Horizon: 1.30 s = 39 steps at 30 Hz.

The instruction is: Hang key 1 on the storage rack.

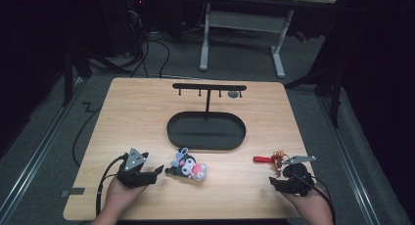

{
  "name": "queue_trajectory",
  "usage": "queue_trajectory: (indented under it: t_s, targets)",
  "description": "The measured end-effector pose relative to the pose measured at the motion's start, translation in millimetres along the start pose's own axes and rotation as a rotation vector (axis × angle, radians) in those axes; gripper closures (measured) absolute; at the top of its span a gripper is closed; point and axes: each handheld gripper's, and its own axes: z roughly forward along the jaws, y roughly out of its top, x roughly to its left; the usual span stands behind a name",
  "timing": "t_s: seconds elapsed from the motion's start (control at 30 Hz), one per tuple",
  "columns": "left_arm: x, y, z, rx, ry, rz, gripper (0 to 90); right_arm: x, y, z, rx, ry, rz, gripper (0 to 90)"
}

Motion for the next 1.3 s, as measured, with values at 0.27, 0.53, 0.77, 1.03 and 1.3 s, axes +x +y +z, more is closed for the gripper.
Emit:
queue_trajectory:
  t_s: [0.27, 0.53, 0.77, 1.03, 1.3]
  targets:
    - [1.0, -3.5, -3.0, 0.002, -0.001, -0.017, 26.5, -10.6, 9.8, 7.2, 0.076, -0.029, -0.015, 42.7]
    - [1.0, -3.3, -2.8, 0.002, -0.001, -0.022, 26.8, -14.9, 24.6, 14.5, 0.113, -0.009, -0.013, 42.0]
    - [-0.2, -1.5, 2.5, 0.010, -0.013, -0.009, 26.9, -18.0, 36.6, 19.2, 0.174, -0.012, -0.017, 40.4]
    - [-2.7, 0.7, -0.7, -0.004, -0.023, 0.008, 27.1, -18.9, 50.5, 18.8, 0.212, -0.027, -0.028, 45.5]
    - [-3.0, 0.6, 3.2, 0.008, -0.030, 0.023, 27.1, -30.7, 59.7, 26.2, 0.244, -0.052, 0.020, 46.5]
